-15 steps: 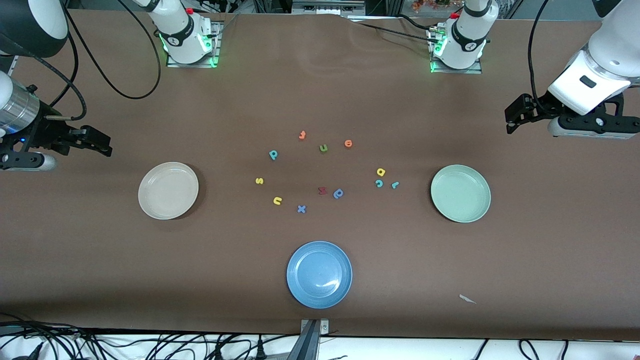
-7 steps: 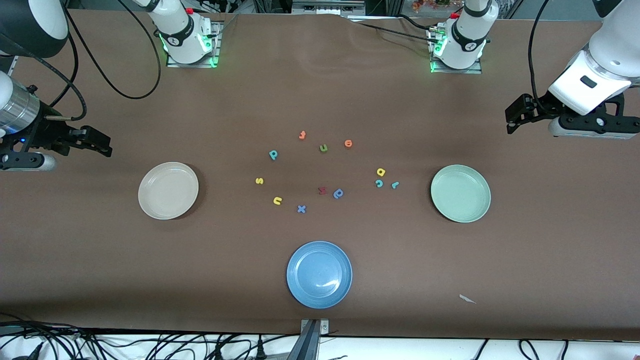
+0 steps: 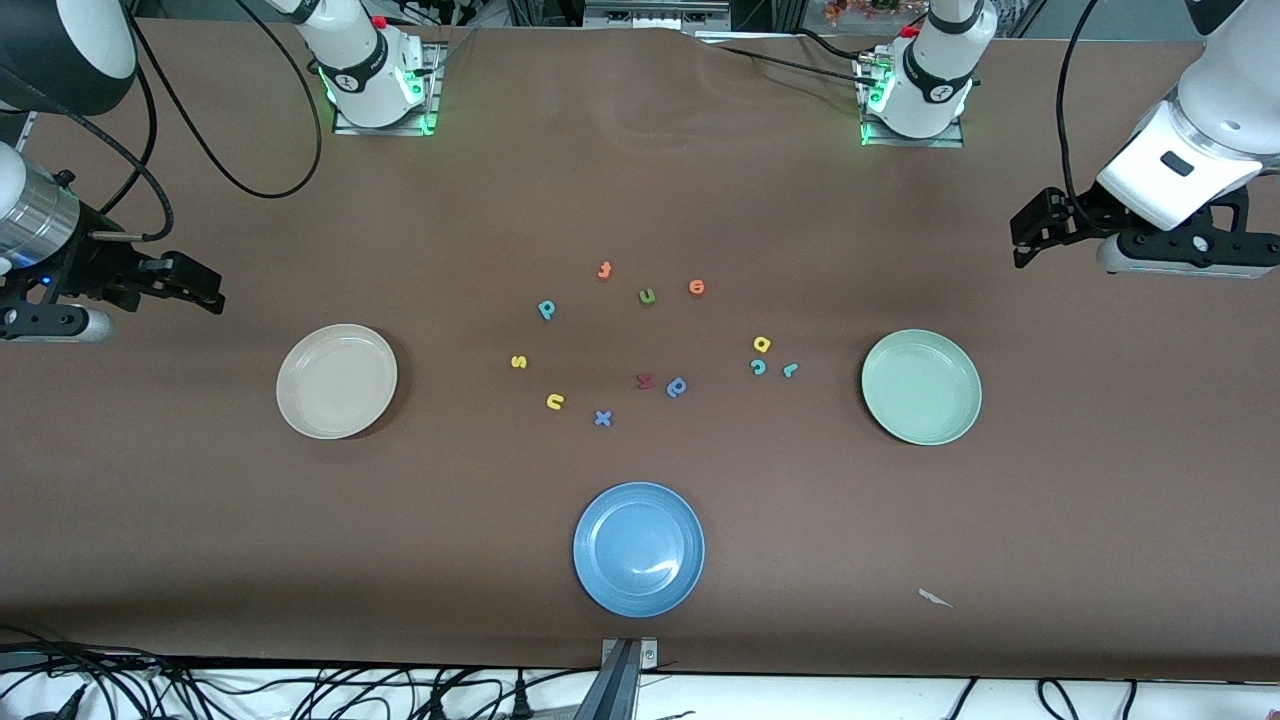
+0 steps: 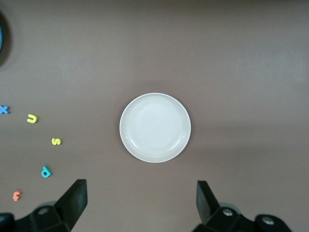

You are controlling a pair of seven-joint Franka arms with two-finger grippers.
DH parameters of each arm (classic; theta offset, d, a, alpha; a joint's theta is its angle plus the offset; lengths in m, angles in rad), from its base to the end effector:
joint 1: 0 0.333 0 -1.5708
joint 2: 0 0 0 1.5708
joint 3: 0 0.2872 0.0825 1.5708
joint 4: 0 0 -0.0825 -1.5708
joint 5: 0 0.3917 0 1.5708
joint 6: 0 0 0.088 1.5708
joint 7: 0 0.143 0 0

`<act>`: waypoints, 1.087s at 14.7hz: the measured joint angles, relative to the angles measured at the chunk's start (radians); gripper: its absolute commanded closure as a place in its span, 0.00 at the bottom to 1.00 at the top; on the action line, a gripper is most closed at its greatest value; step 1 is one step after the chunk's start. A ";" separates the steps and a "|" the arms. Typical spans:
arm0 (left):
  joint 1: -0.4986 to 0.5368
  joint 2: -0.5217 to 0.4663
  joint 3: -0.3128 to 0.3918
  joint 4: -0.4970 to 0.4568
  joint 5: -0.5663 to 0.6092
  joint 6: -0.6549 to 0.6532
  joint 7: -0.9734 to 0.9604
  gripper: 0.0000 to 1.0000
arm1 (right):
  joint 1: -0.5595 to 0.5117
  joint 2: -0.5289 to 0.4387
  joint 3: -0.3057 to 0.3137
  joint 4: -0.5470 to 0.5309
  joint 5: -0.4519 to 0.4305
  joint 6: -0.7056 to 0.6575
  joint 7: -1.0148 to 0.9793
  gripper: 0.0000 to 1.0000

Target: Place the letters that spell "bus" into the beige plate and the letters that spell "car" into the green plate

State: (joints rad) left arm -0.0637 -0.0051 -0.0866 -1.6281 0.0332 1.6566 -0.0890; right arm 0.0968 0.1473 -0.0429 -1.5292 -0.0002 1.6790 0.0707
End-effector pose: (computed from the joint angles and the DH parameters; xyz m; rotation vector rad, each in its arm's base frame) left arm 0.5635 -0.0809 0.5427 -3.1102 0.0989 -0.0581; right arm 0.6094 0.0342 0.5030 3.1352 -0.0256 0.0048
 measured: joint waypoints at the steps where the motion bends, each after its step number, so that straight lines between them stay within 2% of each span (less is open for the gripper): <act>1: 0.000 0.000 0.000 0.000 0.000 0.000 0.000 0.00 | 0.000 0.000 0.000 0.000 0.001 0.000 0.000 0.00; 16: 0.000 0.001 0.000 0.000 0.000 0.000 0.000 0.00 | 0.036 0.009 0.004 -0.032 0.004 0.041 0.002 0.00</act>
State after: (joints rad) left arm -0.0638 -0.0043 -0.0866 -1.6281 0.0332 1.6566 -0.0890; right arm 0.1331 0.1560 -0.0386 -1.5613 0.0040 1.7202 0.0727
